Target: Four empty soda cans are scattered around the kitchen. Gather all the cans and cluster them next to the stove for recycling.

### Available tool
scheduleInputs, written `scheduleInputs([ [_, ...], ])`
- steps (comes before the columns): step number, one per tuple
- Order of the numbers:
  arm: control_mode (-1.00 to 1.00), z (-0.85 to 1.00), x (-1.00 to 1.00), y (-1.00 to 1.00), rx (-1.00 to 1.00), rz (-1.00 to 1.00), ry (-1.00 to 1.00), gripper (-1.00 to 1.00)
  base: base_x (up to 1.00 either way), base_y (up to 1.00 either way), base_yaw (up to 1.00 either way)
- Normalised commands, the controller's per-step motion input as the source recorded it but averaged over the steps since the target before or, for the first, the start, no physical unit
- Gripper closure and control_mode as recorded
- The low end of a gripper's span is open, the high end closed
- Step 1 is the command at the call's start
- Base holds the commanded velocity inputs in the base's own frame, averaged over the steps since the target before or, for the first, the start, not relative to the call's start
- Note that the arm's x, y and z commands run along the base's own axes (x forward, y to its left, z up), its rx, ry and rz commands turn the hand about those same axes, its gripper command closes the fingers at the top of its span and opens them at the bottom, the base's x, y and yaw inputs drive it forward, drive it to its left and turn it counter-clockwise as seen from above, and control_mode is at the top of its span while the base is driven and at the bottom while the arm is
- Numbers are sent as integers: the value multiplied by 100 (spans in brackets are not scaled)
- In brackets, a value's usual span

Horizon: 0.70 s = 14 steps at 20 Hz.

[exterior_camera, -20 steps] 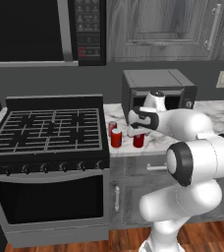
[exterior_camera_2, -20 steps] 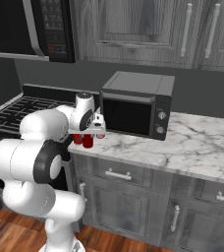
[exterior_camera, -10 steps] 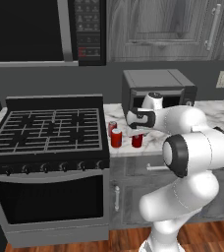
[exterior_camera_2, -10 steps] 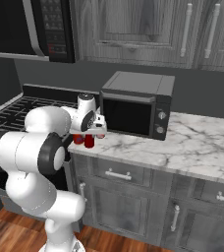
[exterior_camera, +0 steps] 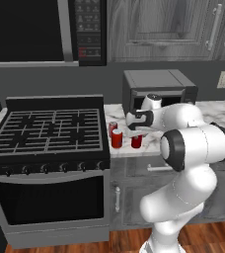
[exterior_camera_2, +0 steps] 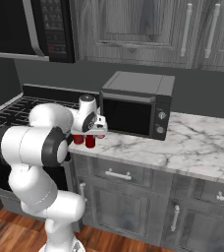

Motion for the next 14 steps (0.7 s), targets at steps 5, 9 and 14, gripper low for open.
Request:
scheduleInputs([
  [5, -100, -12, 5, 0, 0, 0, 0, 100, 0, 0, 0],
  [9, -100, -11, 7, 0, 0, 0, -1, 100, 0, 0, 0],
  [14, -100, -8, 8, 0, 0, 0, -3, 100, 0, 0, 0],
])
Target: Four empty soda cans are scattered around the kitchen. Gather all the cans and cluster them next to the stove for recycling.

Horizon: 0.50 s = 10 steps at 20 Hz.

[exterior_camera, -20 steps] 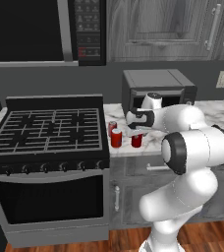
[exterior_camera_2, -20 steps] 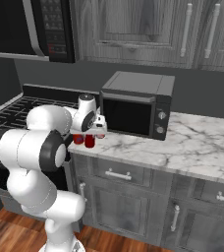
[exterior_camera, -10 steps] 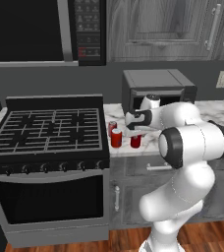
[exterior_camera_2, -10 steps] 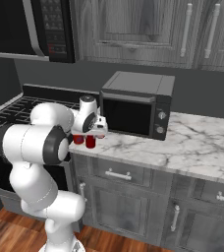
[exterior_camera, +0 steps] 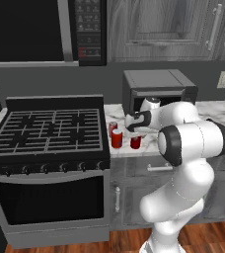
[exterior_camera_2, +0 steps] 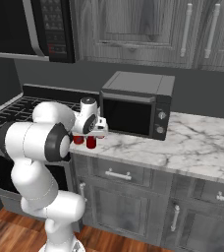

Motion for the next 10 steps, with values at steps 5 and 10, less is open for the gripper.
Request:
scheduleInputs([
  [5, -100, -6, 10, 0, 0, 0, -6, 100, 0, 0, 0],
  [10, -100, -8, 8, 0, 0, 0, -6, 100, 0, 0, 0],
])
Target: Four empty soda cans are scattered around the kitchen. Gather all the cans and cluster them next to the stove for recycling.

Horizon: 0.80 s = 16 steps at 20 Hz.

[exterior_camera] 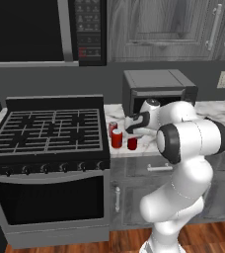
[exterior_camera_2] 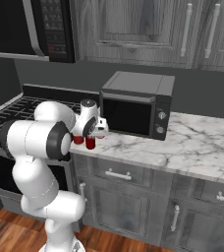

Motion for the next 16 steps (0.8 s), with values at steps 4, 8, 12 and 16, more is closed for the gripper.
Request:
scheduleInputs([
  [4, -100, -9, 7, 0, 0, 0, 0, 100, 0, 0, 0],
  [8, -100, -10, 4, 0, 0, 0, 0, 100, 0, 0, 0],
  [12, -100, -10, 3, 0, 0, 0, 0, 100, 0, 0, 0],
  [16, -100, -9, 3, 3, 0, 0, 0, -100, 0, 0, 0],
])
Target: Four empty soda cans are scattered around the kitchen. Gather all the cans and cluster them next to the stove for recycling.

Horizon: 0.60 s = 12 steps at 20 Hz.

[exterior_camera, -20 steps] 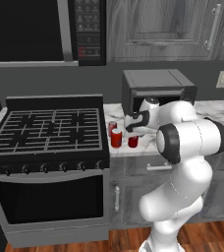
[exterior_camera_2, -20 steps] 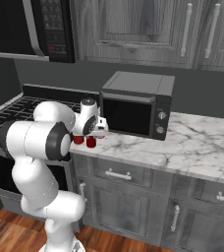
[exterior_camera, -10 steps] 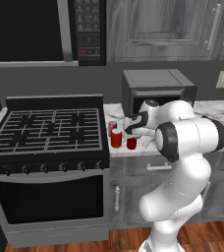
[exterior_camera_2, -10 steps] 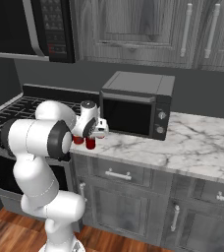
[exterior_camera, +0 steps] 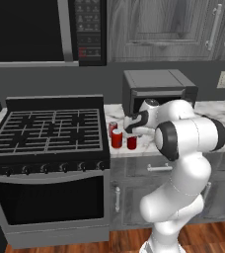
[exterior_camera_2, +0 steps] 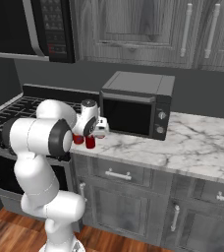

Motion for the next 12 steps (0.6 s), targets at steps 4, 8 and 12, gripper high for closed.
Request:
scheduleInputs([
  [4, -100, -8, 0, 0, 0, 0, 1, -100, 0, 0, 0],
  [8, -100, -7, -7, -2, 0, 0, 3, -100, 0, 0, 0],
  [12, -100, -2, -15, -5, 0, 0, 0, -100, 0, 0, 0],
])
